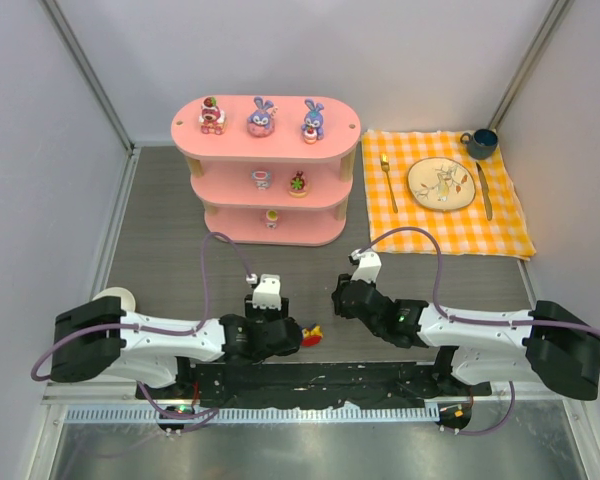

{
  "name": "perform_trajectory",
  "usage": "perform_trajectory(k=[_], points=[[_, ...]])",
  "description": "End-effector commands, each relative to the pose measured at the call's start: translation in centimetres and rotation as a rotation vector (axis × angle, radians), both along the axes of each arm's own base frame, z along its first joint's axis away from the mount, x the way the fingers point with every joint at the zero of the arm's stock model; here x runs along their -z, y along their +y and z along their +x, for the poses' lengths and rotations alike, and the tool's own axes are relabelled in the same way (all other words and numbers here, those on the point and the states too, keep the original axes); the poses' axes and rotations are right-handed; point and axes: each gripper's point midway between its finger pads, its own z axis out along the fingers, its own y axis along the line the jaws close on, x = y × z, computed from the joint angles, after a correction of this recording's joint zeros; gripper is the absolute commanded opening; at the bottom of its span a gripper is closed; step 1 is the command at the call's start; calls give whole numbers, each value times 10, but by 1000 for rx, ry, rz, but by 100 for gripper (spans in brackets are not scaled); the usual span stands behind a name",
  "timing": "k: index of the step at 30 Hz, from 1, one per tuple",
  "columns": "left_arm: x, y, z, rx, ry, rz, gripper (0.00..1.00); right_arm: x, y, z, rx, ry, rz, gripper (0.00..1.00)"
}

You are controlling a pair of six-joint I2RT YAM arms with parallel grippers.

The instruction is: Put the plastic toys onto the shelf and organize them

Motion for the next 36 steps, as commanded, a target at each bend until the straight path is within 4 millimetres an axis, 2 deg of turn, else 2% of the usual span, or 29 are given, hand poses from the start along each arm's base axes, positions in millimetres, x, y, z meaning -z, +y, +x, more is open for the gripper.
perform_trajectory(k=[1,9,15,36], points=[[-10,-5,5,-16,-40,-53,52,-4,2,4,26,-8,29,40],[-4,-3,4,-17,-32,-43,54,-3,1,3,27,-6,29,40],[-2,-5,3,-11,-26,-39,50,-2,0,3,28,-4,29,40],[9,-5,0,-3,-8,-23,49,-2,-1,3,30,2,32,40]])
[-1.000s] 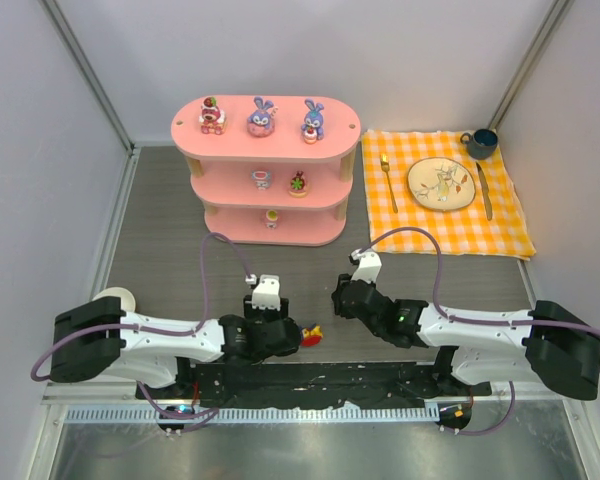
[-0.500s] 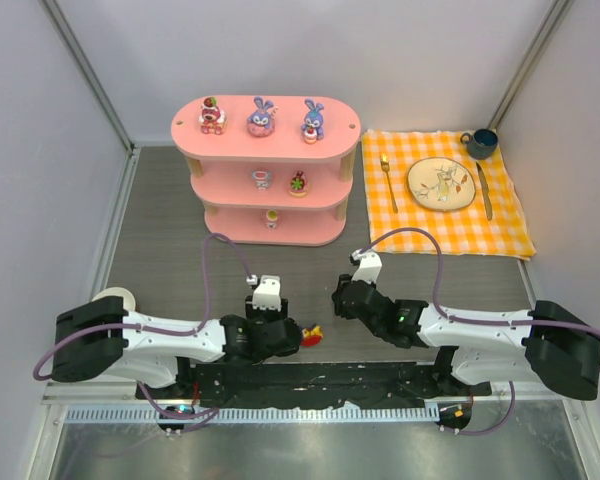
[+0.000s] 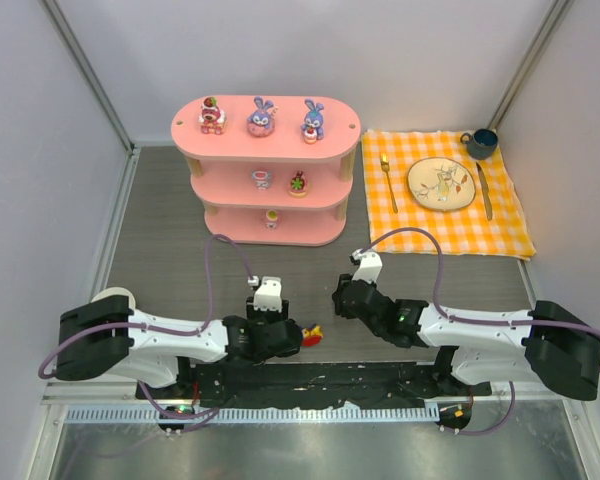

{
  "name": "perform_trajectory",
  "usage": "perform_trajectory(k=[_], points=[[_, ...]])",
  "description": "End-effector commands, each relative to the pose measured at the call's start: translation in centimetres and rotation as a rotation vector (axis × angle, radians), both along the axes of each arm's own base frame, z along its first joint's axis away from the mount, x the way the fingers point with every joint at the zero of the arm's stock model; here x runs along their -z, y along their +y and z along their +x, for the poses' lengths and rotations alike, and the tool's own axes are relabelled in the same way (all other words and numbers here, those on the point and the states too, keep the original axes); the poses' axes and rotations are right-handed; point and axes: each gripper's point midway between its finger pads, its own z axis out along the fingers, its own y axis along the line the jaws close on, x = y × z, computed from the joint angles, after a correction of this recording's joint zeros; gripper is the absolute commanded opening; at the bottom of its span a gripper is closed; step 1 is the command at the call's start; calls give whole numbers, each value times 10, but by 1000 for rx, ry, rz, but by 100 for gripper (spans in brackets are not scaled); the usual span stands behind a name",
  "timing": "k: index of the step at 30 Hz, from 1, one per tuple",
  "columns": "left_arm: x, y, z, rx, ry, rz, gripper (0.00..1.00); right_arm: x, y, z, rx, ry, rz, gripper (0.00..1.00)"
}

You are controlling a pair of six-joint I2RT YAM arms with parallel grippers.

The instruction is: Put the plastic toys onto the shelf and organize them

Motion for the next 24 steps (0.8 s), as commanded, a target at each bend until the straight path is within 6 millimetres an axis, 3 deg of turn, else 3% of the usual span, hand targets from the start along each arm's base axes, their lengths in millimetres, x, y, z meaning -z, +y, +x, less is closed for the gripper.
perform_trajectory(k=[1,14,18,24], points=[[-2,-4,3,-12,-24,-27,49,-5,1,4,21,-13,25,40],[-4,2,7,-14,-58,0,21,-2,1,4,15,-6,15,40],[-12,3,12,-8,-94,6,13,-1,-1,3,13,-6,6,40],[-35,-6,22,41,-182,26,10,3,-4,4,17,0,-7,40]])
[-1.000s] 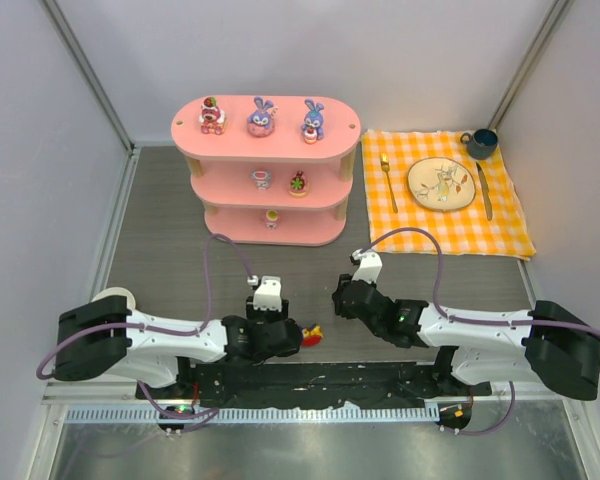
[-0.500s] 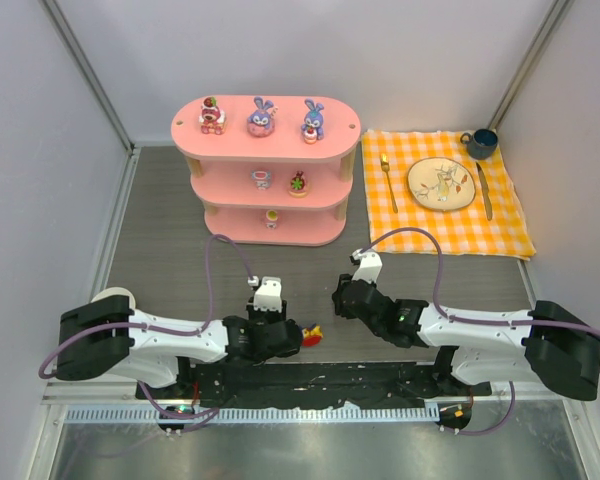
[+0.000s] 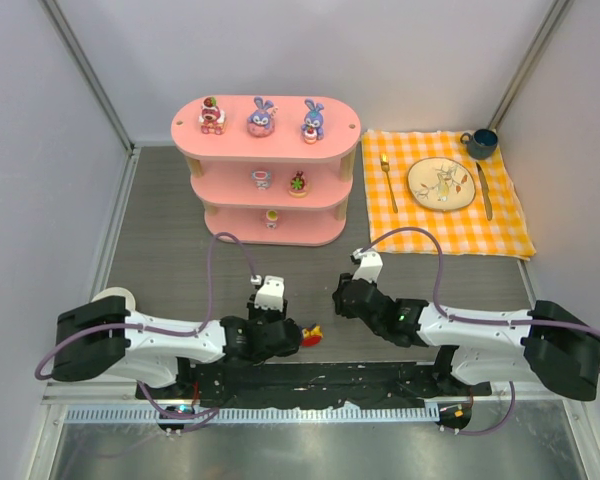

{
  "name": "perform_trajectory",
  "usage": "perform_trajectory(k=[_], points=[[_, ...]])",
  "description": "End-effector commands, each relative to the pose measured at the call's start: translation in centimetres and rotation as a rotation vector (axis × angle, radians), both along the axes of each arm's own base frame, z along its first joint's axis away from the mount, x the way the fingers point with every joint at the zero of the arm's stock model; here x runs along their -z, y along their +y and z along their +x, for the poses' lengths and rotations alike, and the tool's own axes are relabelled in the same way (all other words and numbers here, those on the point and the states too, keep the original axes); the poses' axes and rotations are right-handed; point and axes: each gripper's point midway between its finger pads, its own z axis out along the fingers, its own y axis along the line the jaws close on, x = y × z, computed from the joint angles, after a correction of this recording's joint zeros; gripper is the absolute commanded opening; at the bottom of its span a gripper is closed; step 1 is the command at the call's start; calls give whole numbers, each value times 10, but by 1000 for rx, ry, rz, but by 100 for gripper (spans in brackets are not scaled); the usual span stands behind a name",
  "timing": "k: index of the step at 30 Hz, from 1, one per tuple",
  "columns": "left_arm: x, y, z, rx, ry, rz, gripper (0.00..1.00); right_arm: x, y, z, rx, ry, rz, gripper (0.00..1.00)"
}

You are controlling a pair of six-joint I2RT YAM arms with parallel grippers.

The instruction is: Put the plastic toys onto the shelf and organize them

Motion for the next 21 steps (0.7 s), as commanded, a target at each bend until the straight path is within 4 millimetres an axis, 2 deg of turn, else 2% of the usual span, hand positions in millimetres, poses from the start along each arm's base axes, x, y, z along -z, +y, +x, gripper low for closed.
perform_trajectory(k=[1,3,4,5,6,8,9,11,12,14,16,18,19,21], points=[[-35,-15,19,14,-149,-53,8,3,-3,3,13,-4,-9,40],[-43,-17,19,64,-182,-69,6,4,-4,3,14,-3,-13,40],[-55,-32,21,87,-204,-164,6,5,-5,3,14,-2,-12,40],[-63,-34,22,101,-218,-211,5,5,-6,3,13,-5,-14,40],[-61,-32,23,119,-225,-204,4,4,-8,3,16,-7,-15,40],[-67,-32,35,112,-220,-248,2,4,-10,3,18,-9,-17,40],[-67,-26,46,85,-220,-243,1,2,-11,4,21,-13,-10,40],[-72,-31,54,107,-225,-246,1,0,-13,6,31,-18,-5,40],[-68,-28,63,95,-220,-228,0,-2,-13,7,33,-22,-1,40],[-78,-34,75,100,-239,-231,0,-2,-18,6,39,-18,-15,40],[-74,-39,87,103,-231,-220,0,-7,-21,8,48,-29,-11,40],[-81,-47,101,109,-242,-236,0,-9,-24,8,54,-33,-13,40],[-75,-50,106,114,-231,-221,0,-11,-26,9,58,-36,-15,40],[-84,-57,119,115,-252,-240,0,-13,-30,10,66,-41,-15,40]])
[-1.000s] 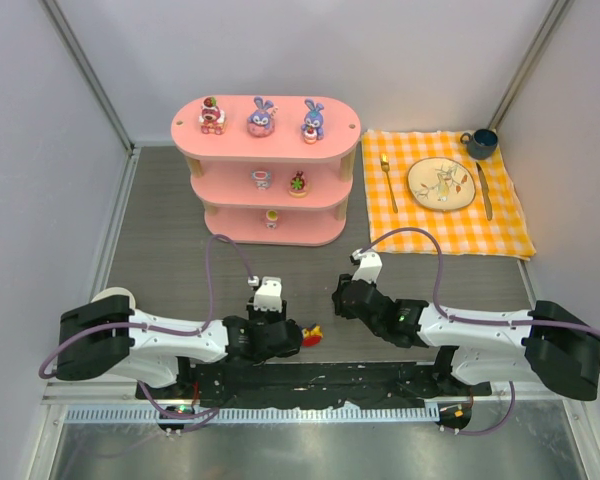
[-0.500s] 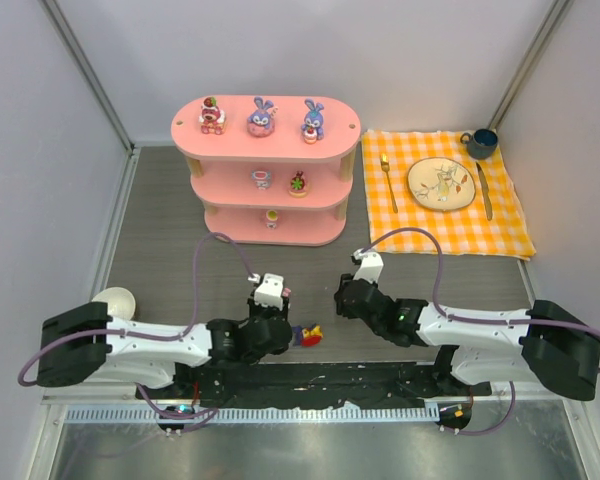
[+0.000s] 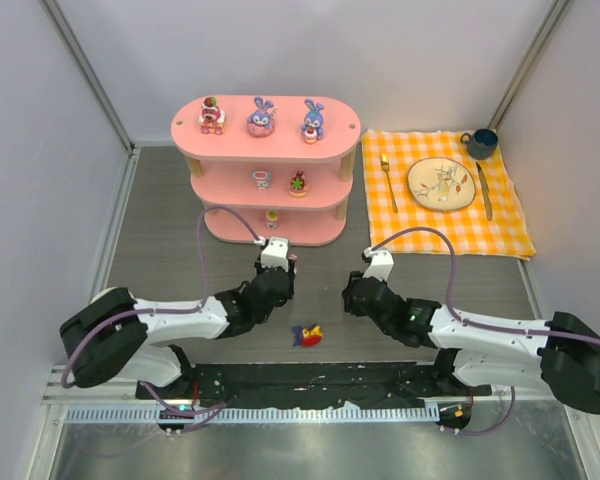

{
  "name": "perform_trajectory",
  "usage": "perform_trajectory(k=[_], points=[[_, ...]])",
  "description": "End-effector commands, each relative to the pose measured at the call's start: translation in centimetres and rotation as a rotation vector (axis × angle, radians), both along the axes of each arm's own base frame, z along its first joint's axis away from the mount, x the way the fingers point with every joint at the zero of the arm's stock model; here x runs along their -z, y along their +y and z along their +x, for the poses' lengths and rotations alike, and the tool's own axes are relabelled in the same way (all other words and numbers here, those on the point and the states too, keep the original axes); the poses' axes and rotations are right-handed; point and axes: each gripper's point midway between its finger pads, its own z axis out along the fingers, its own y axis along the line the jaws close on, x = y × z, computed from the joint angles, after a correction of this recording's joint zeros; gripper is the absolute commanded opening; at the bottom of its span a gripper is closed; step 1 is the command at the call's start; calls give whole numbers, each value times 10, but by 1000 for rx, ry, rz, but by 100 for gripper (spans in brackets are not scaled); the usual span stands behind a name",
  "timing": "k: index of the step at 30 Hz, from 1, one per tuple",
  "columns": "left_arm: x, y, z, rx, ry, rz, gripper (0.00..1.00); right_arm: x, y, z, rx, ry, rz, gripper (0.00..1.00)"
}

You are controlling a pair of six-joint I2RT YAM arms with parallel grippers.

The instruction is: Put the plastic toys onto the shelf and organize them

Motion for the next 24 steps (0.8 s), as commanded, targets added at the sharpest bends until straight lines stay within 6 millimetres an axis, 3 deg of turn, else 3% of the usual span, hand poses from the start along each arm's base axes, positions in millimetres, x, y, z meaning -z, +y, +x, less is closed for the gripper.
perform_trajectory(k=[1,5,12,24], points=[[-32,-35,35,48,-86,-89,0,-13,-10,7,32,-43,-4,40],[-37,-47,58,50,-100,-106,0,-16,-19,8,43,-49,-15,40],[-37,-51,90,36,-133,-103,0,-15,-30,9,55,-48,-21,40],[-29,-46,116,-4,-189,-85,0,-12,-37,13,56,-30,-44,40]])
